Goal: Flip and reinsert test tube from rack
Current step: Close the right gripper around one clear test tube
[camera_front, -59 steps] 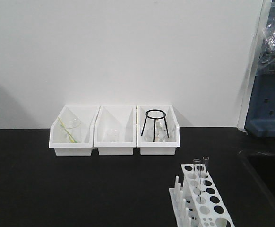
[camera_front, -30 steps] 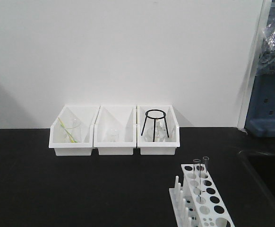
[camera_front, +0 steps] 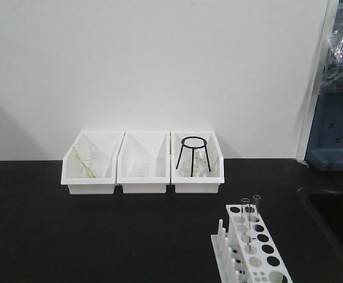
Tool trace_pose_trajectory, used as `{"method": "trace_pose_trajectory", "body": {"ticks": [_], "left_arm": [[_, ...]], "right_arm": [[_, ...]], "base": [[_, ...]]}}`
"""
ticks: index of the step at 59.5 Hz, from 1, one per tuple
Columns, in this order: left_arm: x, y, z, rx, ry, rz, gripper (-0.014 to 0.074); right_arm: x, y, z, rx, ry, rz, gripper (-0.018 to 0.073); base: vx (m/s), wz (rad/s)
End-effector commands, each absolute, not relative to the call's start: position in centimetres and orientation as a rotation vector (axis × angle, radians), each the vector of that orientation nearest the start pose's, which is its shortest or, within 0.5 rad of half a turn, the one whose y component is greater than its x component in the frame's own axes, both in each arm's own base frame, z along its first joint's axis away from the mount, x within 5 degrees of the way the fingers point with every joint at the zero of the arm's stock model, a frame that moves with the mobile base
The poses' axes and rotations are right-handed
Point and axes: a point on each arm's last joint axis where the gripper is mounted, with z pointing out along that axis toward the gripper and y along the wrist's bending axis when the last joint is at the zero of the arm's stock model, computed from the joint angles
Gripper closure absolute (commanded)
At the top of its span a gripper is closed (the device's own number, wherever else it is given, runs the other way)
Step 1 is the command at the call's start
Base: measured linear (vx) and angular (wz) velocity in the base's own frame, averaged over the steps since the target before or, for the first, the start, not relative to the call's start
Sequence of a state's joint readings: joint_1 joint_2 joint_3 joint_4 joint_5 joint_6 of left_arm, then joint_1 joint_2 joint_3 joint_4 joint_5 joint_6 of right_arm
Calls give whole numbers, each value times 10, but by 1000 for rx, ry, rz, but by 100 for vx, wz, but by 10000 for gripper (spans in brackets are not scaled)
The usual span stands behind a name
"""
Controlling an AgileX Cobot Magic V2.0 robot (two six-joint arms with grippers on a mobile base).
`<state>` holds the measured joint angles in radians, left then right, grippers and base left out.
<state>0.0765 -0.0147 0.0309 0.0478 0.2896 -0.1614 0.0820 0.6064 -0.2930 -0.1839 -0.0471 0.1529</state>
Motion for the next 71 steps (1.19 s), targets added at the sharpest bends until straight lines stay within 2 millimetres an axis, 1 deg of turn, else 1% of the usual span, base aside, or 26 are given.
{"method": "trace_pose_trajectory", "body": {"ticks": [1, 11, 15, 23, 27, 34, 37, 43, 49, 56, 64, 71], "left_arm": [[55, 5, 186, -162, 1682, -26, 603], [55, 5, 186, -163, 1682, -27, 603], [55, 5, 186, -163, 1682, -27, 603], [55, 5, 186, -163, 1682, -27, 603], [55, 5, 186, -163, 1682, -27, 603], [55, 5, 186, -163, 1682, -27, 603], [55, 5, 186, -163, 1682, -27, 603], [55, 5, 186, -163, 1682, -27, 603], [55, 5, 186, -163, 1682, -27, 603], [55, 5, 186, -163, 1682, -27, 603], [55, 5, 186, -163, 1682, -27, 603], [55, 5, 186, -163, 1682, -27, 603]], "right_arm": [[131, 13, 284, -120, 1625, 52, 99], [136, 15, 286, -132, 1589, 58, 100], [143, 17, 286, -155, 1571, 60, 100], [162, 24, 276, -266, 1577, 49, 99], [175, 30, 269, -306, 1562, 96, 99], [194, 38, 256, -320, 1551, 199, 93], [205, 41, 247, -326, 1573, 230, 83], [228, 46, 235, -343, 1612, 260, 57], [253, 50, 228, -363, 1629, 293, 36], [280, 55, 222, -393, 1636, 310, 34], [299, 60, 213, -429, 1637, 332, 34], [313, 62, 209, -406, 1642, 368, 34]], "base": [[0, 0], [0, 0], [0, 0], [0, 0], [0, 0], [0, 0], [0, 0], [0, 0], [0, 0], [0, 0], [0, 0], [0, 0]]}}
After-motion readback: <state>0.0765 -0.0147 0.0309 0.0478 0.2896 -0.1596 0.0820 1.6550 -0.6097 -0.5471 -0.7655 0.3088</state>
